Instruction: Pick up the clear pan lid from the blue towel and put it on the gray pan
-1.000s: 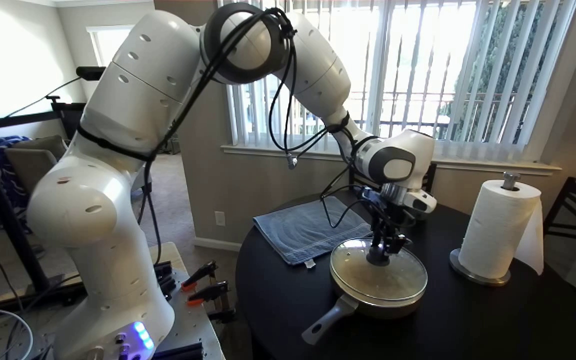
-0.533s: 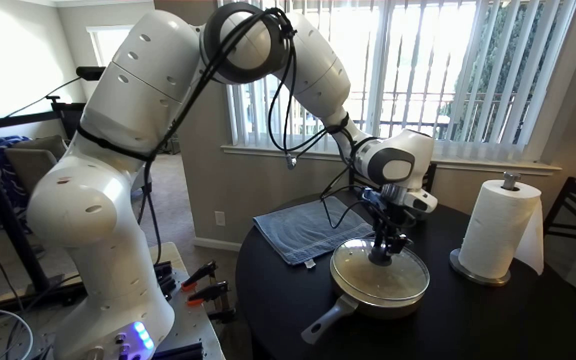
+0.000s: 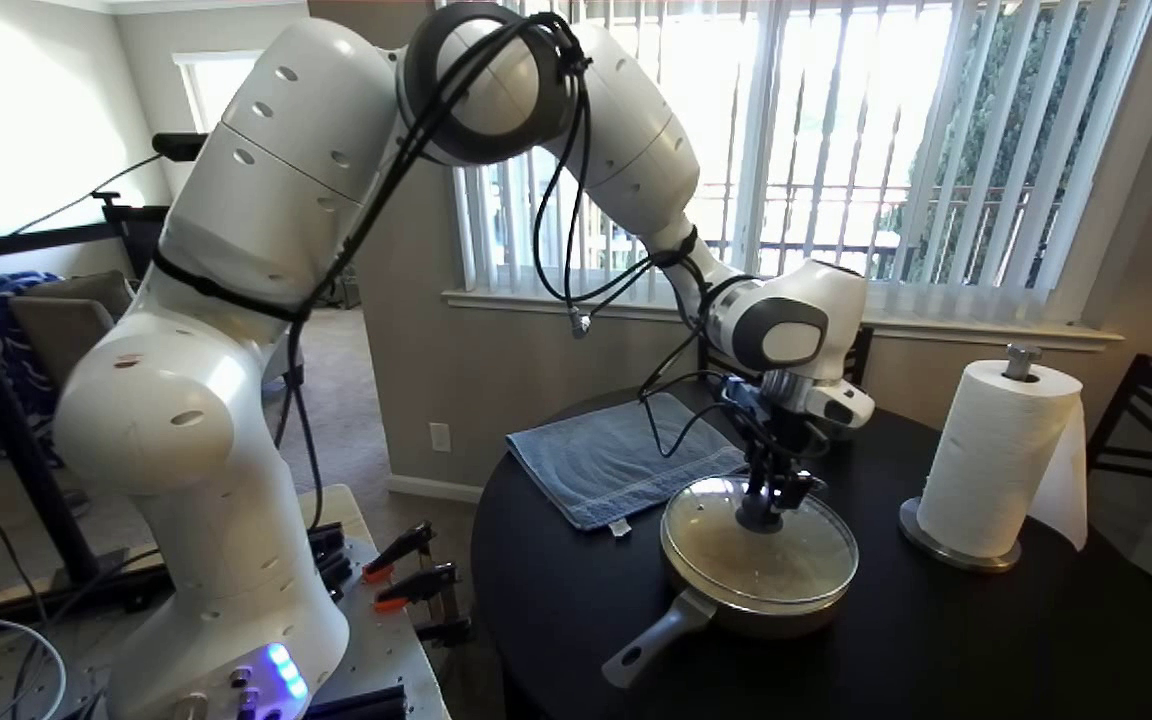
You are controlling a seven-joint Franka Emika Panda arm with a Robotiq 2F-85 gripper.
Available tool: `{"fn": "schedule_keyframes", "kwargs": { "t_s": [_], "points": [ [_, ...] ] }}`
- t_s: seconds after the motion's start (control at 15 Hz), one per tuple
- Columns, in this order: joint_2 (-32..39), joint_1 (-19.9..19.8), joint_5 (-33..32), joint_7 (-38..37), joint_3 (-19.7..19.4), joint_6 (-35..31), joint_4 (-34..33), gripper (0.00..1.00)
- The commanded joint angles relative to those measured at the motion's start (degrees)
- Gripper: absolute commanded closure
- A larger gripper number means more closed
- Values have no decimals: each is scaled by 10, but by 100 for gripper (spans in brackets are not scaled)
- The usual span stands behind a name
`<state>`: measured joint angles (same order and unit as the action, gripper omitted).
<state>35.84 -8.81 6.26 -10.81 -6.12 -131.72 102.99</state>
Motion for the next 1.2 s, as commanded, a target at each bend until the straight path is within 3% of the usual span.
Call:
{"fn": "schedule_keyframes", "kwargs": {
  "t_s": [0.0, 0.6, 0.67, 0.73, 0.93, 1.13],
  "points": [
    [-27, -2, 23, -6, -4, -28, 53, 68],
    [-31, 3, 30, -11, -8, -39, 67, 68],
    [-32, 3, 32, -10, -7, -38, 66, 18],
    [-32, 4, 30, -12, -8, -36, 66, 17],
    [-37, 6, 28, -13, -9, -36, 75, 1],
    [-51, 7, 27, -14, -11, -42, 90, 0]
  ]
}}
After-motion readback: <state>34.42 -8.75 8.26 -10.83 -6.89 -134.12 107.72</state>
